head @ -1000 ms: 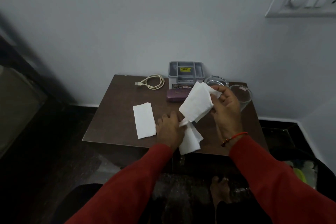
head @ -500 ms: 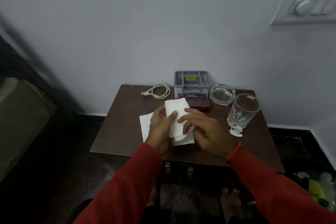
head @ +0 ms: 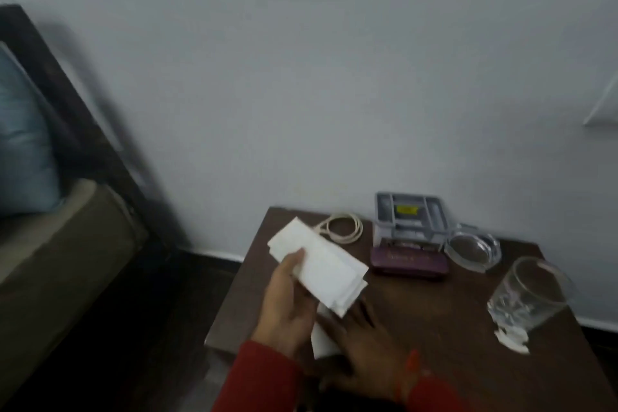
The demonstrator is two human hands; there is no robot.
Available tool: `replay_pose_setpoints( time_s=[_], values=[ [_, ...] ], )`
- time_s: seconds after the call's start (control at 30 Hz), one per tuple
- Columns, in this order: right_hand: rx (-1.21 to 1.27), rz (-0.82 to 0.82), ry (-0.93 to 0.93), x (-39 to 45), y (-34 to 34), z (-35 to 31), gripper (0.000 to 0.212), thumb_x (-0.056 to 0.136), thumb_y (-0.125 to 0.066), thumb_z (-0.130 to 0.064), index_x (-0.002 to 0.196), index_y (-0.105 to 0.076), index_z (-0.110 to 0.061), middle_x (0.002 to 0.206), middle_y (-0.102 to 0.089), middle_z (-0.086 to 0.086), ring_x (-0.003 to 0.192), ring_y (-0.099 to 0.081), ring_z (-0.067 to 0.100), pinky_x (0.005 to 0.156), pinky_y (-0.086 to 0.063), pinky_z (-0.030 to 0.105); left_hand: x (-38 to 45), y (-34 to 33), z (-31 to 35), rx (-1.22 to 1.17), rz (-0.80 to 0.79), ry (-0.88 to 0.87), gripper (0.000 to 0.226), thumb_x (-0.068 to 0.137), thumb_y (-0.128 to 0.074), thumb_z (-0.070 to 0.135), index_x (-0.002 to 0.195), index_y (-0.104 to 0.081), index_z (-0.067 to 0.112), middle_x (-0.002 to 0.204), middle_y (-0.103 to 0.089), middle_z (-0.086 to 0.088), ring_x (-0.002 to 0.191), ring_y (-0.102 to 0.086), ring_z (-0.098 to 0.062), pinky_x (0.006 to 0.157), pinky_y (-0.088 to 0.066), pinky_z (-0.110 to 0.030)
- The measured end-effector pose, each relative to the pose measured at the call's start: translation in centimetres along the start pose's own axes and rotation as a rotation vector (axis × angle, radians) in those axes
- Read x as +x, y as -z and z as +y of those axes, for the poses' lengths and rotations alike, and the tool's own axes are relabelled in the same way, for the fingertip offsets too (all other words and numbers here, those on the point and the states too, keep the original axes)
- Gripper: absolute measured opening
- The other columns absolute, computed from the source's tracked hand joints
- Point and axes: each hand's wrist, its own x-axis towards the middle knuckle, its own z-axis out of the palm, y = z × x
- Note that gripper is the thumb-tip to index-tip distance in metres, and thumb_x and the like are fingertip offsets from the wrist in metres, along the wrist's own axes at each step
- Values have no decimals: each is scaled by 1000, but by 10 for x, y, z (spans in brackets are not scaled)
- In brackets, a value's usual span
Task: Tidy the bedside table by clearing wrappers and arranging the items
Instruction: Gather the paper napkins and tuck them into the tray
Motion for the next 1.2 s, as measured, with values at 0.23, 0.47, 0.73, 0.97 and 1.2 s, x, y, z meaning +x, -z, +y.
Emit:
replay_pose_setpoints(
  time_s=[0.23, 0.47, 0.73, 0.97, 1.2],
  values=[
    [2, 57, 78, -47, 13, 0, 35, 79, -50, -53, 110, -63, -43, 119, -66, -18, 109, -66, 11, 95, -55, 40, 13, -8, -9, -56, -59, 48, 34, 92, -50, 23, 113, -71, 5, 109, -76, -15, 105, -69, -35, 106, -46, -52],
    [671, 635, -568, -79, 119, 58, 17, 93, -62, -40, 96, -74, -30, 86, -74, -18, 82, -67, -3, 76, -52, 22, 23, -35, -41, 127, 7, 2, 24, 97, -48, 13, 113, -65, 5, 91, -78, -13, 91, -70, -32, 87, -56, -47],
    [426, 821, -831, -27, 178, 168, 20, 96, -57, -14, 105, -74, -8, 103, -74, 12, 94, -65, 22, 86, -49, 25, 17, -36, -60, 292, -18, 60, 15, 98, -48, 11, 101, -62, 6, 97, -71, -16, 89, -67, -31, 96, -52, -52],
    [446, 663, -935, 5, 162, 201, 28, 100, -45, -10, 103, -69, 2, 105, -66, 22, 82, -68, 33, 49, -59, 27, 17, -35, -65, 333, -20, 98, 11, 98, -51, 12, 102, -60, 8, 101, -70, -15, 94, -66, -32, 97, -52, -52],
    [533, 492, -959, 18, 150, 205, 46, 92, -67, -28, 130, -59, -3, 124, -65, 19, 113, -63, 37, 93, -56, 50, 17, -37, -66, 319, -53, 135, 9, 97, -56, 16, 102, -61, 10, 99, -70, -14, 93, -67, -30, 101, -51, -53]
  ],
)
